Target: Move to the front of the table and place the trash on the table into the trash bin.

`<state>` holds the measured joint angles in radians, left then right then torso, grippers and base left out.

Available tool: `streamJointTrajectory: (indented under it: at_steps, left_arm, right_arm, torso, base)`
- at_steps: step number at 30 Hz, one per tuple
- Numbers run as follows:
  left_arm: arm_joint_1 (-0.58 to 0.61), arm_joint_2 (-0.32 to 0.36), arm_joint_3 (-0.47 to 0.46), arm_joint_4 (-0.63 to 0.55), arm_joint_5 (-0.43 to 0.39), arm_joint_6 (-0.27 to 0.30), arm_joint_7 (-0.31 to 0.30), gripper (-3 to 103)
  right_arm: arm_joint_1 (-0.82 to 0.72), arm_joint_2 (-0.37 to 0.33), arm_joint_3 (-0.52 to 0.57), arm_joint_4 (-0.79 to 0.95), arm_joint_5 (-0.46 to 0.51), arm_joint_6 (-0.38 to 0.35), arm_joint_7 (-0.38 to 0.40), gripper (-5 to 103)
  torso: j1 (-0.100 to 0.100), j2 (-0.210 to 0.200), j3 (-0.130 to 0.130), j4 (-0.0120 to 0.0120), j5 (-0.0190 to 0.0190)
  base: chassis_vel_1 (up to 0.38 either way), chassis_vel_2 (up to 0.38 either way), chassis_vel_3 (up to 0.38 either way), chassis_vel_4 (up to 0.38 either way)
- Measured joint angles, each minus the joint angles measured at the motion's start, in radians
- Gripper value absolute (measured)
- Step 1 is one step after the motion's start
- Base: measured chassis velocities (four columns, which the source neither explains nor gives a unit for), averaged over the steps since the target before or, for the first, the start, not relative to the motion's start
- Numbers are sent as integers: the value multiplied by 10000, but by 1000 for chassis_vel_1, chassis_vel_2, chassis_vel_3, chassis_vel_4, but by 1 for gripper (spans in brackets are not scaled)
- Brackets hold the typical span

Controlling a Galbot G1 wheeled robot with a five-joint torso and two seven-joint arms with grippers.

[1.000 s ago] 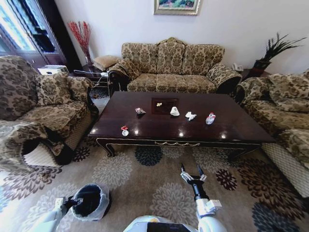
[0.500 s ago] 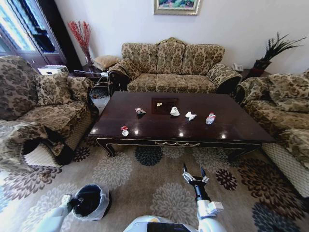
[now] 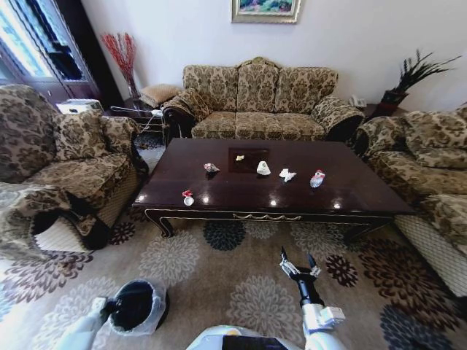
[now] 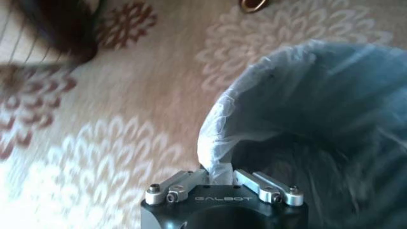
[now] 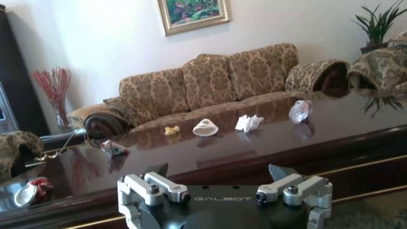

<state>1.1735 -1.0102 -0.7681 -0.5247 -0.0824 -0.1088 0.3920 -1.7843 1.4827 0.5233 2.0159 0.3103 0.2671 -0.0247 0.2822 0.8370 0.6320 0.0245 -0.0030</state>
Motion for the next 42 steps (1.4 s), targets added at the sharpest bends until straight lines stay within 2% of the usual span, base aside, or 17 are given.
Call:
streamJointTrajectory:
  at_steps: [4, 7, 10, 11, 12, 14, 15, 18, 19, 20, 23, 24, 27, 28, 31, 37, 42]
  left_arm:
    - [660, 115, -159, -608, -674, -18, 97, 1]
    - [1117, 147, -271, -1273, -1162, 12, 110, 0]
    - [2069, 86, -593, -3016, -2042, 525, -336, 0]
    - [2069, 86, -593, -3016, -2042, 525, -336, 0]
    - [2579, -87, -825, -3865, -2339, 723, -645, 0]
    - [3456, -353, -1286, -5127, -2795, 894, -1077, 0]
    - [3456, -353, -1286, -5127, -2795, 894, -1077, 0]
    - [4719, -690, -2296, -6991, -3173, 1000, -1536, 0]
    - [5120, -842, -2703, -7642, -3289, 1046, -1603, 0]
    - [5120, -842, -2703, -7642, -3289, 1046, -1603, 0]
    - [5976, -1475, -3786, -9608, -3545, 1126, -1780, 0]
    - [5976, -1475, -3786, -9608, -3545, 1126, -1780, 0]
    - [6515, -2220, -4864, -11435, -3244, 794, -1837, 0]
    - [6515, -2220, -4864, -11435, -3244, 794, -1837, 0]
    - [6997, -2696, -5654, -13155, -3082, 546, -1782, 0]
    - [7275, -2623, -6084, -14914, -3699, 704, -1685, 0]
    - [7418, -2220, -6402, -16231, -4681, 1226, -1703, 0]
  right_arm:
    - [-20, -29, 15, 51, 82, -16, -6, 100]
    - [-22, -23, 3, 53, 105, -40, -10, 100]
    - [21, 94, -110, 61, 110, -109, -27, 100]
    - [21, 94, -110, 61, 110, -109, -27, 100]
    - [35, 132, -169, 115, 178, -167, -48, 100]
    - [76, 132, -219, 197, 390, -294, -76, 100]
    - [76, 132, -219, 197, 390, -294, -76, 100]
    - [225, 81, -190, 292, 697, -528, -98, 100]
    - [303, 65, -157, 308, 761, -608, -100, 100]
    - [303, 65, -157, 308, 761, -608, -100, 100]
    - [543, -16, -122, 324, 873, -769, -171, 100]
    - [543, -16, -122, 324, 873, -769, -171, 100]
    - [803, -41, -185, 348, 935, -786, -367, 100]
    - [803, -41, -185, 348, 935, -786, -367, 100]
    - [898, -76, -192, 417, 976, -858, -812, 100]
    - [795, 0, 22, 513, 1096, -676, -1149, 100]
    - [927, -36, 79, 624, 983, -635, -1214, 100]
  torso:
    - [0, 0, 0, -13, 15]
    - [0, -1, 0, -12, 14]
    - [0, -1, -1, -12, 43]
    - [0, -1, -1, -12, 43]
    - [0, 0, -2, -22, 27]
    - [1, -1, -1, -17, 12]
    - [1, -1, -1, -17, 12]
    - [0, 0, -2, 0, 43]
    - [-1, 0, -2, -3, 42]
    - [-1, 0, -2, -3, 42]
    - [0, 0, -2, -14, 24]
    - [0, 0, -2, -14, 24]
    - [0, 0, -2, -14, 38]
    - [0, 0, -2, -14, 38]
    - [-1, 0, -2, -2, 32]
    - [0, 0, -2, -25, 28]
    - [0, 0, -2, 2, 28]
  base:
    - [0, 0, 0, 0]
    - [0, 0, 0, 0]
    - [0, 0, 0, 0]
    - [0, 0, 0, 0]
    - [0, 0, 0, 0]
    - [0, 0, 0, 0]
    - [0, 0, 0, 0]
    - [0, 0, 0, 0]
    - [0, 0, 0, 0]
    - [0, 0, 0, 0]
    - [0, 0, 0, 0]
    - [0, 0, 0, 0]
    - [0, 0, 0, 0]
    - [0, 0, 0, 0]
    - [0, 0, 0, 0]
    - [0, 0, 0, 0]
    - [0, 0, 0, 0]
